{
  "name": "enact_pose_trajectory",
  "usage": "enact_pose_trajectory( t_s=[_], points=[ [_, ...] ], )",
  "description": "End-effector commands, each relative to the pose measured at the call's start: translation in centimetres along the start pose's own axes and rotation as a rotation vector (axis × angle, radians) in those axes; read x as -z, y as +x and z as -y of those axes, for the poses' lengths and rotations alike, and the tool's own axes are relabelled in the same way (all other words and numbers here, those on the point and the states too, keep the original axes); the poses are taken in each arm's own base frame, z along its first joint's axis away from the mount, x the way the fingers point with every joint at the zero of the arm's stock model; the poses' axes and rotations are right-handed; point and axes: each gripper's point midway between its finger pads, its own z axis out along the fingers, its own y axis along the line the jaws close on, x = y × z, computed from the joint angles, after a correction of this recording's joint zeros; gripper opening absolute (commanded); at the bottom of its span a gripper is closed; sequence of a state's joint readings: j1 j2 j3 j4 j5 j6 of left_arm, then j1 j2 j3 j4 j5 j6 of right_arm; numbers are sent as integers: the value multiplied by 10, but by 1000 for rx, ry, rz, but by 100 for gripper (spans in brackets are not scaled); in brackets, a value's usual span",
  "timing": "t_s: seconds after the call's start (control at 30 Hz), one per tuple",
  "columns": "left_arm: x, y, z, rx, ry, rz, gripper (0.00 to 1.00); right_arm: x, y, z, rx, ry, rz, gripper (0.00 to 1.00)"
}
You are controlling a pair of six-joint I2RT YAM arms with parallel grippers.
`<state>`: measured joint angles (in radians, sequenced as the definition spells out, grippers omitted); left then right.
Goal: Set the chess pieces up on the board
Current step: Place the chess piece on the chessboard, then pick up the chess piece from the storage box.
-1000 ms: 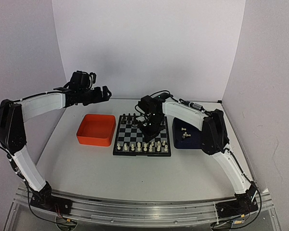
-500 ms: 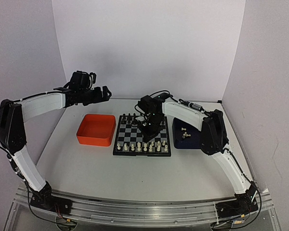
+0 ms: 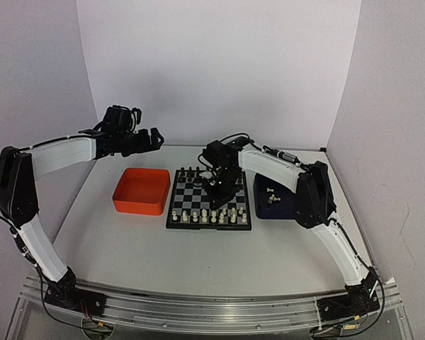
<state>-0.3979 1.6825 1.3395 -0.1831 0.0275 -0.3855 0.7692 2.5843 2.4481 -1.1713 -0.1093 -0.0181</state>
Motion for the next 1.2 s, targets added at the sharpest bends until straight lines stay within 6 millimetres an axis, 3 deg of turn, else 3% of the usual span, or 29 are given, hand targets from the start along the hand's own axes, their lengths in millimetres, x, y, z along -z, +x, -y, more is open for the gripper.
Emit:
enact_pose_trajectory(
  t_s=[0.0,0.27,0.6,0.8,0.97,1.07,1.17],
  points=[
    [16,-19,8,-10,34,53,100,9,-2,-9,-2,-25,11,21],
    [17,-21,11,-15,46,60,100,27,-12,-13,7,-32,60,26],
    [18,-28,14,-18,56,87,100,77,-30,-23,-3,-39,183,41],
    [16,-33,14,-9,51,103,100,122,-43,-20,27,24,296,57],
    [13,-43,16,5,55,133,100,164,-44,2,55,146,388,80],
    [11,-51,17,14,54,159,100,183,-36,27,23,200,409,84],
    [6,-57,18,24,53,176,100,195,-22,65,-59,237,409,84]
  ],
)
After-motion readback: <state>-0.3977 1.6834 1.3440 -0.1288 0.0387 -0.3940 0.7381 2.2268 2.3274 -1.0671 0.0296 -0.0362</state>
